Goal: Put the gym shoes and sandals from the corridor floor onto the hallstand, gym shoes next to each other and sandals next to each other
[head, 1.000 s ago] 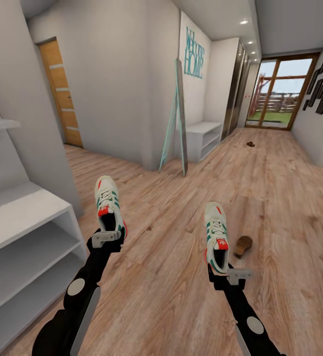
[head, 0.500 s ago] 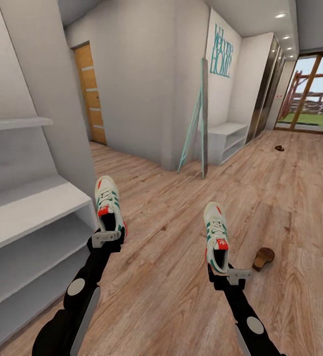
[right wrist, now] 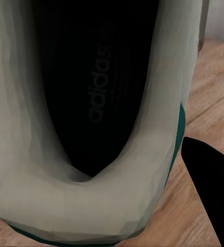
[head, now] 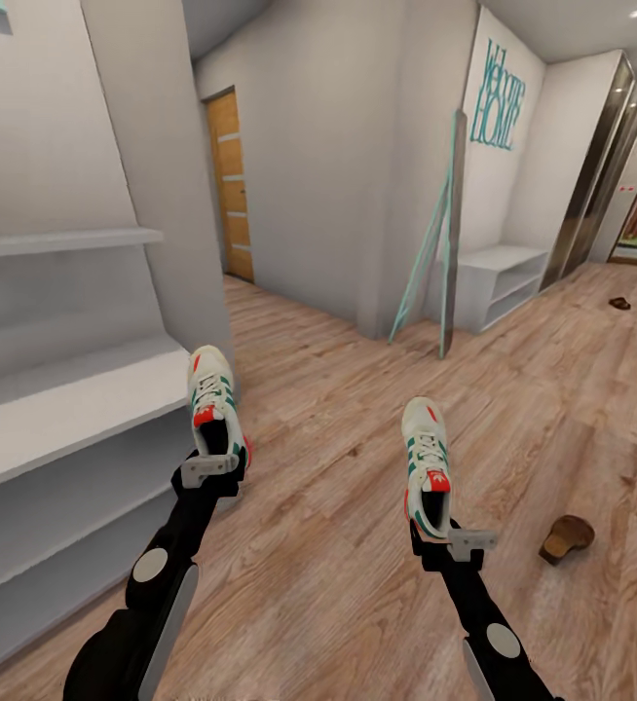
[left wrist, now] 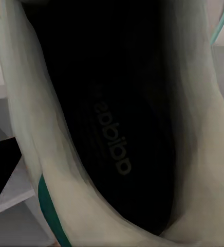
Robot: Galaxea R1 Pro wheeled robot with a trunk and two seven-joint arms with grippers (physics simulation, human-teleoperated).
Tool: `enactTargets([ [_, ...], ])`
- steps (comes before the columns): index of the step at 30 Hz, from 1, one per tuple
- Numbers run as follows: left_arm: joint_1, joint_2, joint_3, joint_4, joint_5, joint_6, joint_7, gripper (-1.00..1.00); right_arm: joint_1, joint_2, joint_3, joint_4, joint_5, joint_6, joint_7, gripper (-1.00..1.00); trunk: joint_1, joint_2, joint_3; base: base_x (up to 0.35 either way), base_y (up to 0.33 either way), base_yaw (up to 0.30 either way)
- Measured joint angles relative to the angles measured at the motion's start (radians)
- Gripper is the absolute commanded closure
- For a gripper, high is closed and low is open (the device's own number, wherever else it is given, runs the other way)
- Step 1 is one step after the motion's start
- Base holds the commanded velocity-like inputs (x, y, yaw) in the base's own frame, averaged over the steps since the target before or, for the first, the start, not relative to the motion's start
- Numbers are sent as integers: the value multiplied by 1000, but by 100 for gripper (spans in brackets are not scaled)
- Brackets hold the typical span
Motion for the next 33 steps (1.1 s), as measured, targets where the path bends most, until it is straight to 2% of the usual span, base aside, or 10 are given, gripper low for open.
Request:
enactTargets([
  [7, 0, 0, 0, 0, 0, 0, 0, 100, 0, 0, 0, 0, 1, 0, 0, 100, 0, 0, 0, 0, -59, 292],
  [25, 0, 0, 0, 0, 0, -1, 0, 100, 0, 0, 0, -1, 0, 0, 0, 100, 0, 0, 0, 0, -322, 292],
  [33, 0, 0, 0, 0, 0, 0, 0, 100, 0, 0, 0, 1, 0, 0, 0, 100, 0, 0, 0, 0, -85, 292],
])
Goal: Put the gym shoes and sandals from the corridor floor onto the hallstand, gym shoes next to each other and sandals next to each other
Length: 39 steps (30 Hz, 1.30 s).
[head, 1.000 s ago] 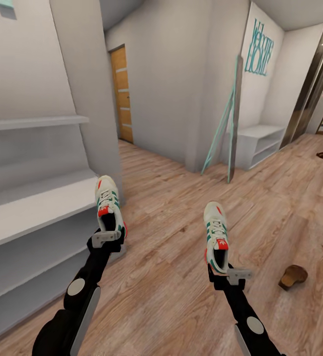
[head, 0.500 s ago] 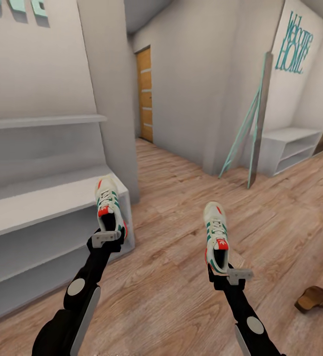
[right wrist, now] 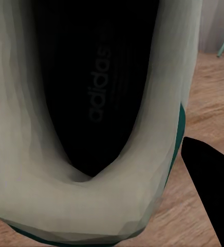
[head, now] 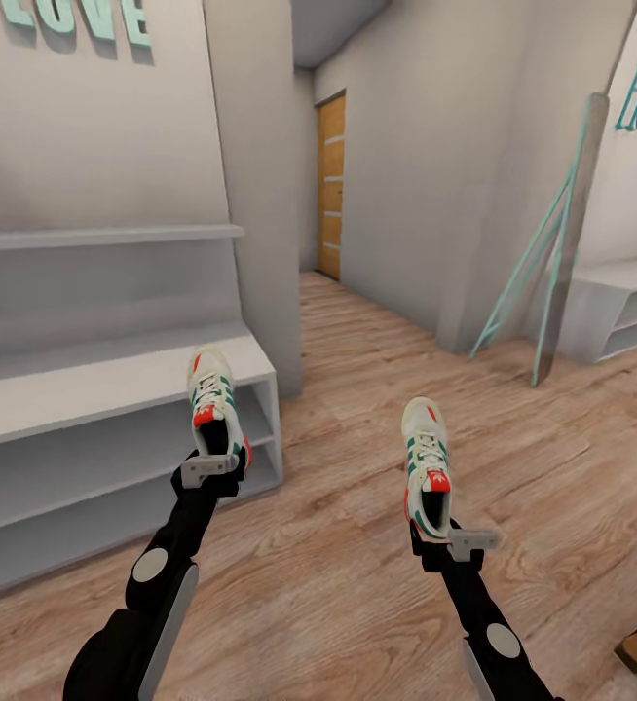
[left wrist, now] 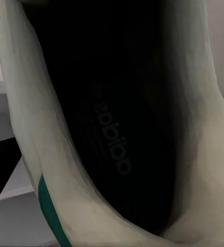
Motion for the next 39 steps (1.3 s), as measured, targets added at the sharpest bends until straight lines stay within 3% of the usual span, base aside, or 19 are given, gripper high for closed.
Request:
enactTargets([
  [32, 0, 0, -2, 0, 0, -1, 0, 100, 0, 0, 0, 1, 0, 0, 1, 100, 0, 0, 0, 0, -87, 291],
  [39, 0, 0, -2, 0, -1, -1, 0, 100, 0, 0, 0, -1, 0, 0, 0, 100, 0, 0, 0, -2, -3, 111],
])
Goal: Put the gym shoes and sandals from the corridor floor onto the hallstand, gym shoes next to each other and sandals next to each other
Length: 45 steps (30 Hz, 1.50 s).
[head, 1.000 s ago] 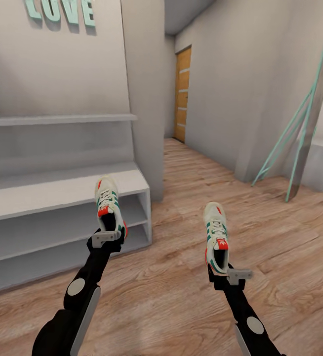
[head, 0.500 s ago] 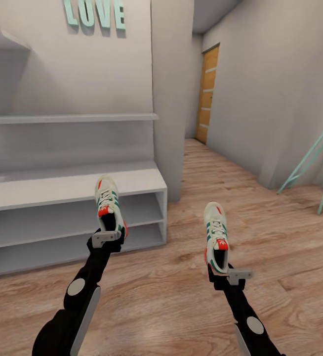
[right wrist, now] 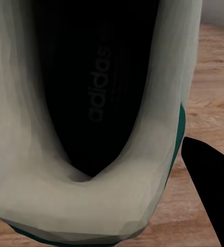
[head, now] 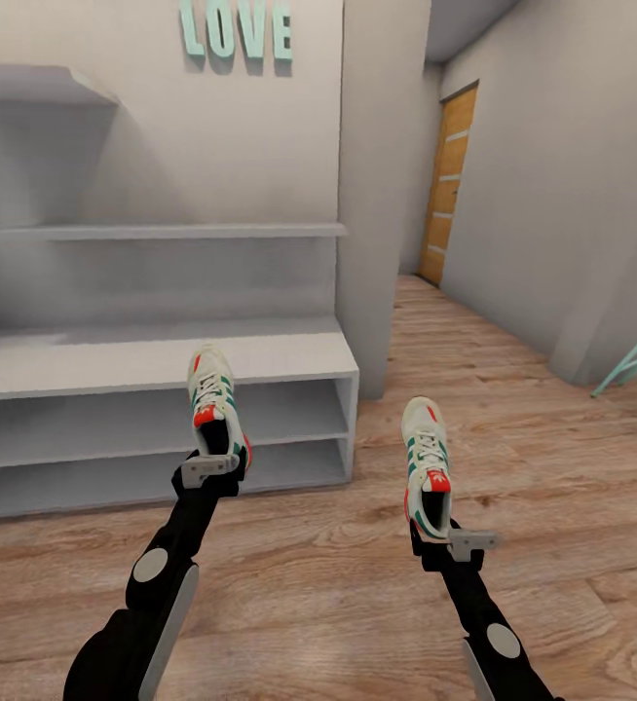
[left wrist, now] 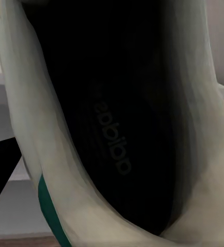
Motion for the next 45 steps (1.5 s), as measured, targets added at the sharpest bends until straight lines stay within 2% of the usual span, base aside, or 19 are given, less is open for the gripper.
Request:
enactTargets([
  [13, 0, -1, -2, 5, -2, 0, 0, 100, 0, 0, 0, 1, -2, 0, 1, 100, 0, 0, 0, -122, -109, 6],
  [24, 0, -1, -1, 6, -3, 0, 1, 100, 0, 0, 1, 1, 3, 0, 0, 100, 0, 0, 0, -2, -7, 0],
  [35, 0, -1, 0, 6, -4, 0, 2, 100, 0, 0, 0, -1, 1, 0, 0, 100, 0, 0, 0, 60, -241, 147],
  [45, 0, -1, 0, 15, -2, -1, 2, 100, 0, 0, -1, -1, -1, 0, 0, 100, 0, 0, 0, 8, -39, 38],
])
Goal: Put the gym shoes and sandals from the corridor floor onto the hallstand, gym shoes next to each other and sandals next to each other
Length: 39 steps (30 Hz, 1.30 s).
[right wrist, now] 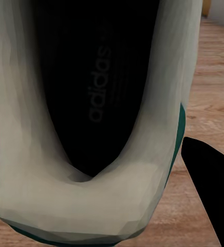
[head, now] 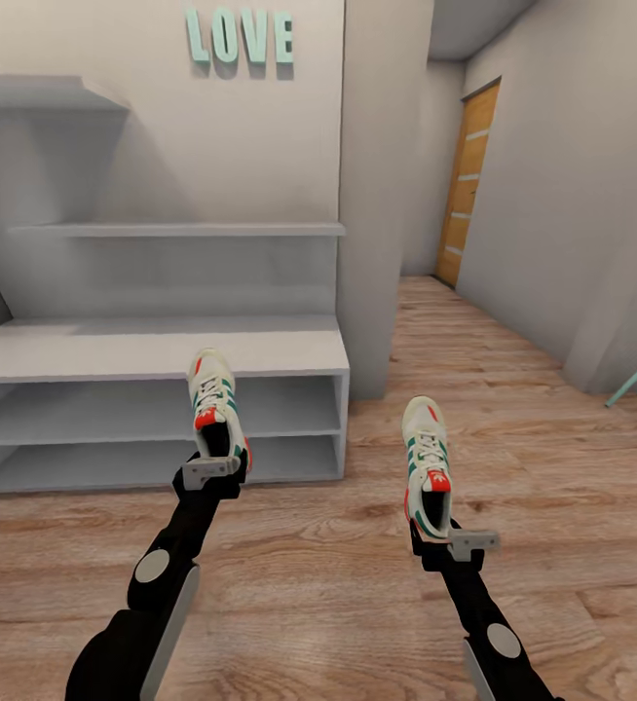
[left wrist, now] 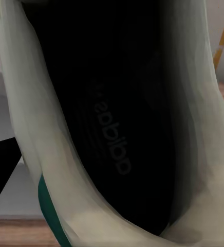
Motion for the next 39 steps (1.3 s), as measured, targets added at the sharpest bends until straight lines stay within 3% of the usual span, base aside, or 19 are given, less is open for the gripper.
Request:
enactTargets([
  [5, 0, 1, 2, 52, 0, 0, 0, 100, 0, -2, -3, -4, 0, 2, 0, 100, 0, 0, 0, 0, 0, 0],
  [8, 0, 3, 6, 84, 0, 1, 0, 100, 0, -5, -44, -9, -7, 68, 0, 100, 0, 0, 0, 0, 0, 0],
  [9, 0, 17, 7, 104, 0, 69, 0, 100, 0, -40, -58, -11, -106, 203, 10, 100, 0, 0, 0, 0, 0, 0],
  [10, 0, 22, 7, 111, -1, 103, -1, 100, 0, -75, -165, 4, -129, 376, 14, 100, 0, 0, 0, 0, 0, 0],
  [11, 0, 24, 7, 113, -1, 119, -1, 100, 0, -98, -341, -9, -132, 408, 15, 100, 0, 0, 0, 0, 0, 0],
  [12, 0, 26, 7, 116, -2, 145, -1, 100, 0, -143, -465, -10, -148, 457, 21, 100, 0, 0, 0, 0, 0, 0],
  [13, 0, 27, 7, 118, -2, 156, -1, 100, 0, -168, -461, -10, -158, 483, 24, 100, 0, 0, 0, 0, 0, 0],
  [14, -1, 28, 7, 121, -2, 174, -1, 100, 0, -212, -470, -10, -196, 535, 34, 100, 0, 0, 0, 0, 0, 0],
  [17, -1, 30, 7, 126, -3, 200, -1, 100, 0, -284, -531, -10, -251, 617, 59, 100, 0, 0, 0, 0, 0, 0],
  [18, -1, 30, 6, 131, -3, 220, -1, 100, 0, -329, -564, -10, -298, 669, 82, 100, 0, 0, 0, 0, 0, 0],
  [20, -1, 30, 5, 136, -3, 242, -1, 100, 0, -378, -597, -9, -344, 720, 107, 100, 0, 0, 0, 0, 0, 0],
  [21, -1, 30, 5, 142, -3, 263, -1, 100, 0, -424, -625, -7, -378, 766, 132, 100, 0, 0, 0, 0, 0, 0],
  [22, -1, 31, 4, 145, -4, 272, -1, 100, 0, -451, -639, -6, -393, 788, 144, 100, 0, 0, 0, 0, 0, 0],
  [23, -1, 31, 5, 151, -4, 289, -1, 100, 0, -493, -659, -5, -413, 823, 166, 100, 0, 0, 0, 0, 0, 0],
  [24, -2, 31, 5, 155, -7, 310, -1, 100, 0, -553, -678, -4, -428, 861, 193, 100, 0, 0, 0, 0, 0, 0],
  [26, -5, 30, 5, 157, -13, 340, -1, 100, 0, -594, -688, -3, -440, 882, 210, 100, 0, 0, 0, 0, 0, 0],
  [29, -8, 30, 5, 159, -28, 417, -1, 100, 0, -622, -694, -3, -447, 895, 220, 100, 0, 0, 0, 0, 0, 0],
  [31, -16, 29, 5, 159, -42, 530, -2, 100, 0, -635, -697, -3, -449, 900, 224, 100, 0, 0, 0, 0, 0, 0],
  [39, -133, 29, 4, 160, -49, 683, -5, 100, 1, -642, -698, -2, -450, 903, 226, 100, 0, 0, 0, 0, 0, 0],
])
